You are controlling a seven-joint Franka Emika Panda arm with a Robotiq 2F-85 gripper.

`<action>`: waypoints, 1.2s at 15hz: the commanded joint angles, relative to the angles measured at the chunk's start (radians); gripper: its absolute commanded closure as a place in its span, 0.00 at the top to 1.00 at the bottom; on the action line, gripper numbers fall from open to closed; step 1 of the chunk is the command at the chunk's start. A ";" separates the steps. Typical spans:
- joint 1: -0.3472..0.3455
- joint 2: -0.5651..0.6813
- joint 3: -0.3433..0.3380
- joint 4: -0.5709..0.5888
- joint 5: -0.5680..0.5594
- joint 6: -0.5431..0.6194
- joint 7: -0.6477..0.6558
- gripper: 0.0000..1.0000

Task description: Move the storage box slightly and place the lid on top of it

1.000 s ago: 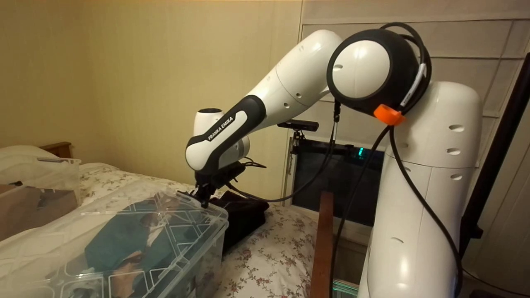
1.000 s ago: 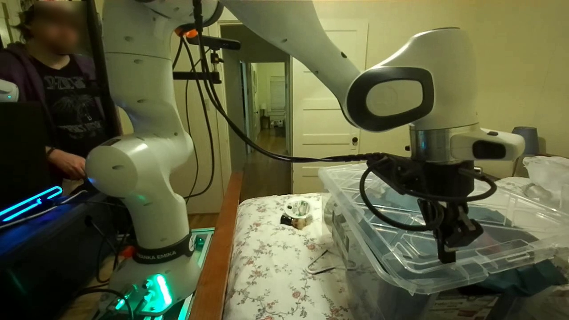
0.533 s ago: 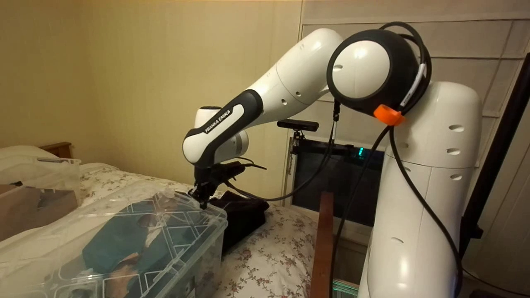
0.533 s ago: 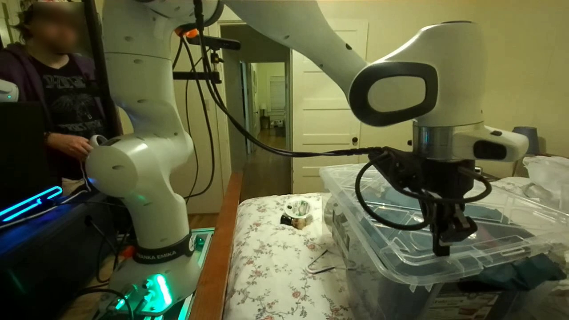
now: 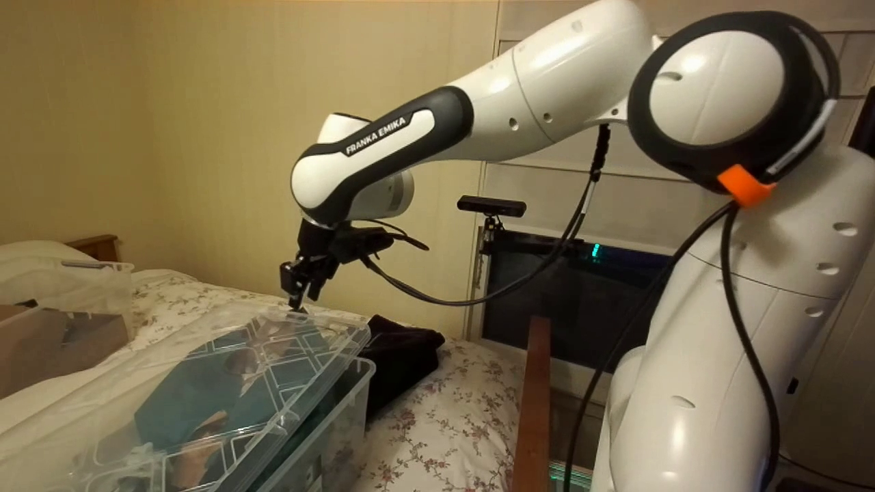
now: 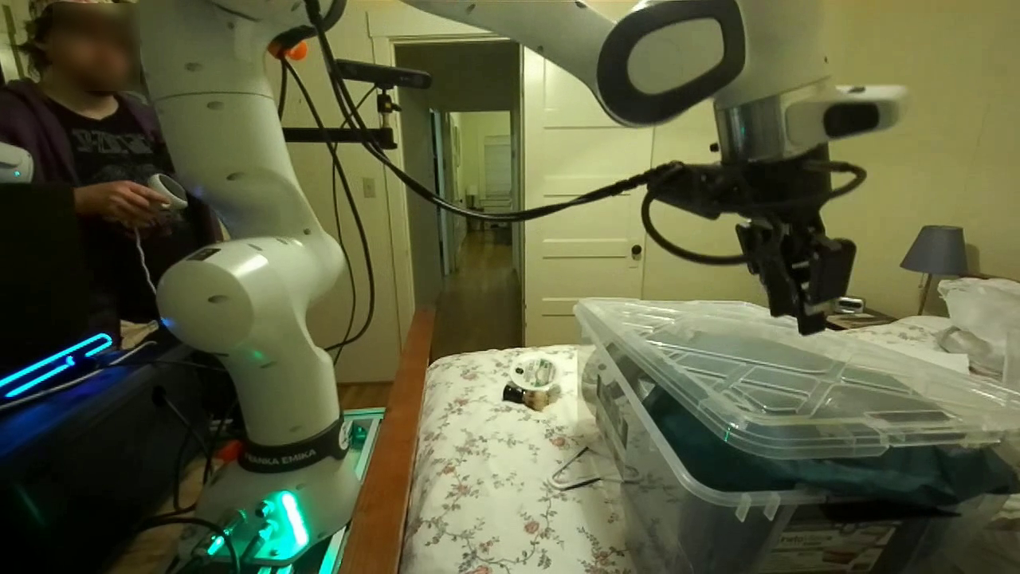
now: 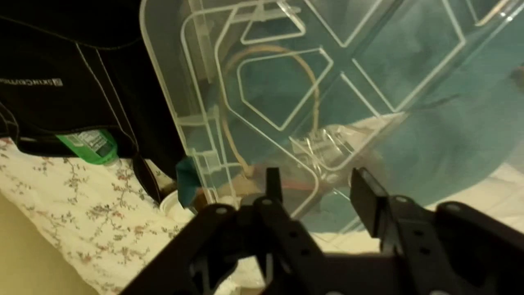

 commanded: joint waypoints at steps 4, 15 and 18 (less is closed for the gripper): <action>0.014 -0.242 0.008 -0.039 -0.041 -0.187 0.060 0.99; 0.016 -0.297 -0.049 0.000 -0.012 -0.501 0.018 1.00; 0.017 -0.297 -0.048 0.001 -0.012 -0.501 0.018 1.00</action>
